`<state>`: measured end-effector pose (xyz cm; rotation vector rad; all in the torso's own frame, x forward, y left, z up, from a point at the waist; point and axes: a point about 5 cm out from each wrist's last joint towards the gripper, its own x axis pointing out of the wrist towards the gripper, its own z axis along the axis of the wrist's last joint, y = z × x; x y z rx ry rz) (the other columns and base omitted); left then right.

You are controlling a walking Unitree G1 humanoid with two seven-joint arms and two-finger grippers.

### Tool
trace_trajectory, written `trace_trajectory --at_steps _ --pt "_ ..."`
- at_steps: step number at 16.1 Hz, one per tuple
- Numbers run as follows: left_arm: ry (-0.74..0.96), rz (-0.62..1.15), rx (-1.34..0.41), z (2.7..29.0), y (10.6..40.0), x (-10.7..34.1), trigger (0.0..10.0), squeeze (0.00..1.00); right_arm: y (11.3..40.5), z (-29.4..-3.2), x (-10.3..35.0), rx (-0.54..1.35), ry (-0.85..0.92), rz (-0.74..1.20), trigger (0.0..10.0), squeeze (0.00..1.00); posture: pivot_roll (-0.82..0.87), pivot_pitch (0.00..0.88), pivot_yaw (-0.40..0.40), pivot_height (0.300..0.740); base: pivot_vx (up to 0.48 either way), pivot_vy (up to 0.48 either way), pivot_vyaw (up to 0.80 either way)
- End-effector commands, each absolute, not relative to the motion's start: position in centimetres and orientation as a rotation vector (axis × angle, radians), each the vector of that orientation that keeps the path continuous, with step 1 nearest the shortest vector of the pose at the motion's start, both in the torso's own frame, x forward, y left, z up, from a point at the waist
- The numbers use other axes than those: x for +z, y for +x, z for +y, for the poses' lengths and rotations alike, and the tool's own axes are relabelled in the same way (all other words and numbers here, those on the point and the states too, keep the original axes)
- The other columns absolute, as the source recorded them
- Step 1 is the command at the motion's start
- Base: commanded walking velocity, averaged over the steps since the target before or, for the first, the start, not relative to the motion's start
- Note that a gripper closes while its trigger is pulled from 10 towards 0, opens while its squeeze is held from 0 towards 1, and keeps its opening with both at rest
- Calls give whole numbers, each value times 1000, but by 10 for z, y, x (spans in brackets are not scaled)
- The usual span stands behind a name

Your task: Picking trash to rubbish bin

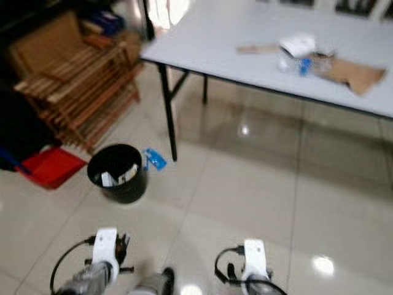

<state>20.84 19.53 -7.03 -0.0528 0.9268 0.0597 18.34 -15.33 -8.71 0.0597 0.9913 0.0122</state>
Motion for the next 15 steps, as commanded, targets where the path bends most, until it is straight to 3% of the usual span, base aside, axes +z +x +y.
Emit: trace_trajectory --at_steps 1,7,13,15 --pt "-48 944 65 197 203 -73 10000 0 178 -151 -90 31 48 1018 10000 0 -16 107 -32 740 0 0 800" --pt "-55 946 67 196 202 -74 10000 0 177 -151 -90 30 52 1023 10000 0 -15 113 -35 740 0 0 794" --pt "-49 946 68 197 203 -73 10000 0 179 -150 -89 3 116 1005 10000 0 -16 129 -34 740 0 0 0" --pt "-49 947 71 197 204 -73 10000 0 180 -150 -89 -1 129 998 10000 0 -15 132 -34 740 364 0 0"
